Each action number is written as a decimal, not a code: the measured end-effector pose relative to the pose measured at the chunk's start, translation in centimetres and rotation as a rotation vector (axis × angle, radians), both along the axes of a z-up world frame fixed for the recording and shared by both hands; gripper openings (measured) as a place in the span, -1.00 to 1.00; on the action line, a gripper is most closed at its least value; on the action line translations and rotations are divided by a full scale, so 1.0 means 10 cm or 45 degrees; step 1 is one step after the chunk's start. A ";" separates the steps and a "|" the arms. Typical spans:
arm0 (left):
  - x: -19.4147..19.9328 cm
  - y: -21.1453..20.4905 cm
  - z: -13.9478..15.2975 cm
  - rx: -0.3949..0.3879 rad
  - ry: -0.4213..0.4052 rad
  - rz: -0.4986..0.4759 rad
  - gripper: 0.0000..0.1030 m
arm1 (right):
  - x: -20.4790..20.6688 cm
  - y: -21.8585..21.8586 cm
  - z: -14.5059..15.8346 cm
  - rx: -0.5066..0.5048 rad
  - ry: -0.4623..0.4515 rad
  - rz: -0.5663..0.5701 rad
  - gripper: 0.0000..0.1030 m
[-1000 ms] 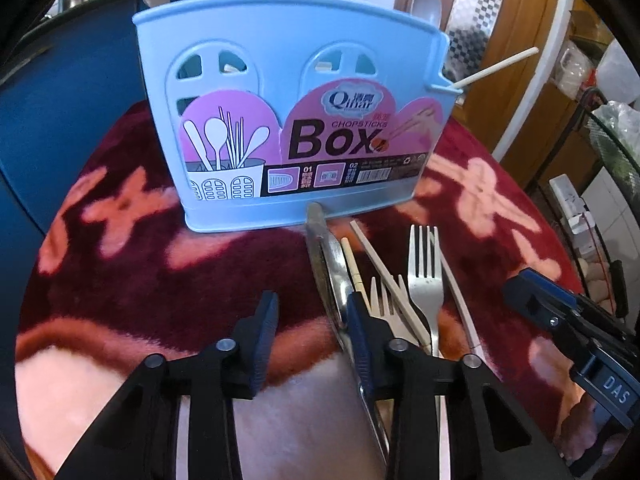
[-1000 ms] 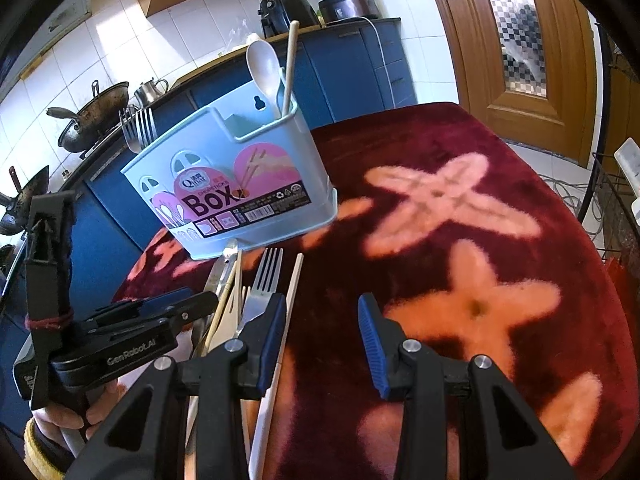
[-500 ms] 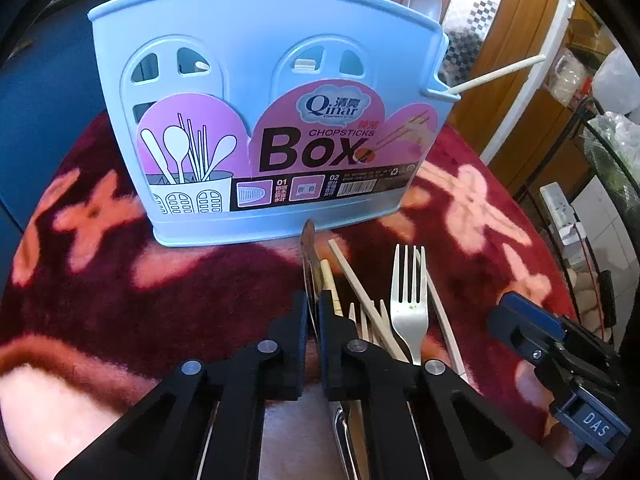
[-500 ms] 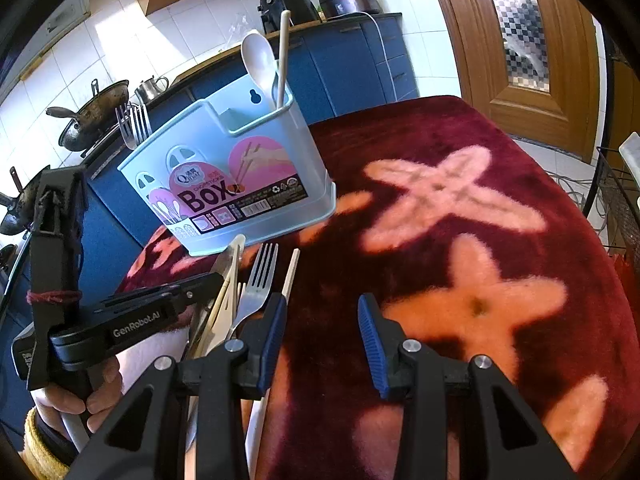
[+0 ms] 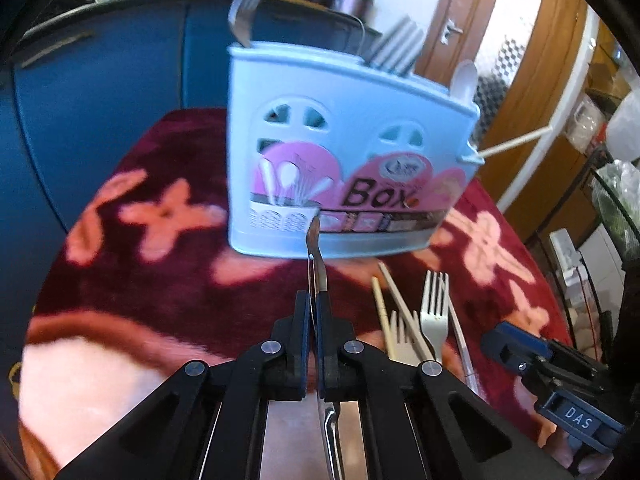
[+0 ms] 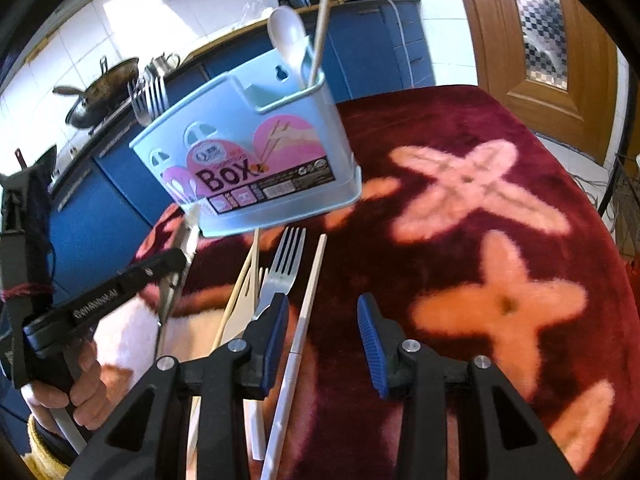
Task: Organize utensils
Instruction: 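Close the right gripper on the white chopstick, then lift the white chopstick with the right gripper while the left gripper lifts the knife toward the caddy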
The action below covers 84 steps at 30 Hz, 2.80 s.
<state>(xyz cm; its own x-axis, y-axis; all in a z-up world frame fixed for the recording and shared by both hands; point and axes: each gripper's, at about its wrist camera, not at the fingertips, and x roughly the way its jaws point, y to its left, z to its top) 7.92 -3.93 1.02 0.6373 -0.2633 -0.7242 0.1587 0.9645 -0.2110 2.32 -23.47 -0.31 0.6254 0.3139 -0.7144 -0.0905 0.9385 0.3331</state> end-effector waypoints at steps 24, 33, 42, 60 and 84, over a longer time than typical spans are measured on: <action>-0.20 0.23 0.23 -0.073 -0.151 0.025 -0.95 | 0.60 0.20 -0.10 -0.137 0.371 0.159 -0.74; -0.27 0.26 0.32 -0.067 -0.179 0.035 -0.95 | 0.53 -0.03 -0.10 0.026 0.341 0.073 -0.87; -0.33 0.29 0.38 -0.031 -0.215 0.065 -0.95 | 0.35 -0.04 0.02 0.081 0.256 0.050 -0.87; -0.51 0.38 0.54 -0.012 -0.294 0.103 -0.95 | -0.10 -0.03 0.62 0.113 -0.122 0.006 -0.87; -0.46 0.70 0.58 -0.083 -0.178 0.118 -0.94 | -0.31 0.14 0.97 0.050 -0.320 -0.029 -0.87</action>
